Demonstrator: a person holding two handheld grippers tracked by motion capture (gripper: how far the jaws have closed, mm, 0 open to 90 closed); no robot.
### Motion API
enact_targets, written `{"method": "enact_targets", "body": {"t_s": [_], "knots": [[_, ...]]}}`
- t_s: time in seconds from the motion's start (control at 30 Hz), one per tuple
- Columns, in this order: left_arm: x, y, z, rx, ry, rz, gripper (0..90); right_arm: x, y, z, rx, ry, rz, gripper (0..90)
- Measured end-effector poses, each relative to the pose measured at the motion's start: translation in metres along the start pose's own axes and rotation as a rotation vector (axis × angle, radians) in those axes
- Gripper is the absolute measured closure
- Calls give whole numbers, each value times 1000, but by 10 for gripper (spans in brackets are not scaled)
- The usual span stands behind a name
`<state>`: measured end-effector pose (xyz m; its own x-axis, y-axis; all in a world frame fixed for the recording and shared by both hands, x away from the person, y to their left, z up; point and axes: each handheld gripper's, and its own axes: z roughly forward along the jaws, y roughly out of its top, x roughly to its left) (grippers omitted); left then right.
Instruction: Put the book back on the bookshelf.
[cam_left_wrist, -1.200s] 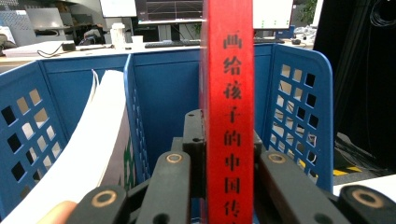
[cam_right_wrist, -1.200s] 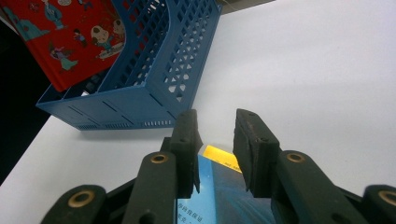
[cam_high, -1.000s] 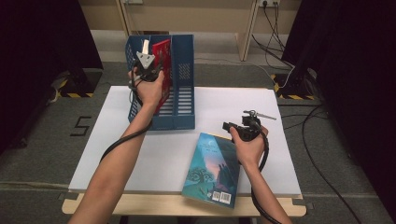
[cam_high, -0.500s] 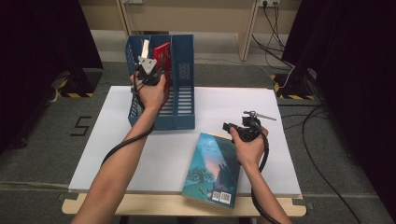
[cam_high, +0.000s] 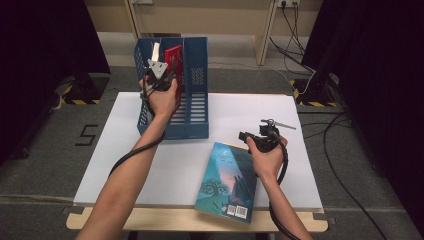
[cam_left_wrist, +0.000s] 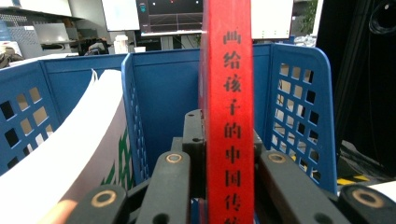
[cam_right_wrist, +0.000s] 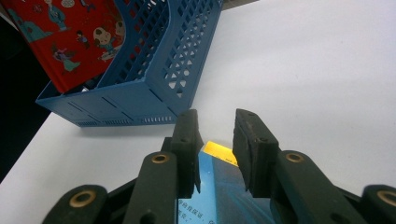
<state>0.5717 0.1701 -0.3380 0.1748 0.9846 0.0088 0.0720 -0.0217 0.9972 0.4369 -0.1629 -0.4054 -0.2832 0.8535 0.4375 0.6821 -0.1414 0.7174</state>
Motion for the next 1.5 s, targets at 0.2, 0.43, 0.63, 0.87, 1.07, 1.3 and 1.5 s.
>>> {"method": "enact_targets", "body": {"t_s": [0.2,0.43,0.63,0.87,1.07,1.3,1.5], "knots": [[-3,-3,1,-7,10,-3,791,0,1,0,0,2,-2,708],[-2,-5,2,-3,9,-7,790,-1,0,-1,4,2,2,711],[-2,-6,2,-3,6,-4,791,0,0,0,4,3,-1,713],[2,-5,1,15,-4,9,790,1,0,0,9,7,5,714],[3,-3,1,39,-7,25,790,1,1,-1,6,7,2,718],[6,-2,-2,-7,-24,-43,792,2,2,-1,10,10,-5,721],[4,7,-4,-49,-8,-9,792,4,2,0,16,13,3,721]]}}
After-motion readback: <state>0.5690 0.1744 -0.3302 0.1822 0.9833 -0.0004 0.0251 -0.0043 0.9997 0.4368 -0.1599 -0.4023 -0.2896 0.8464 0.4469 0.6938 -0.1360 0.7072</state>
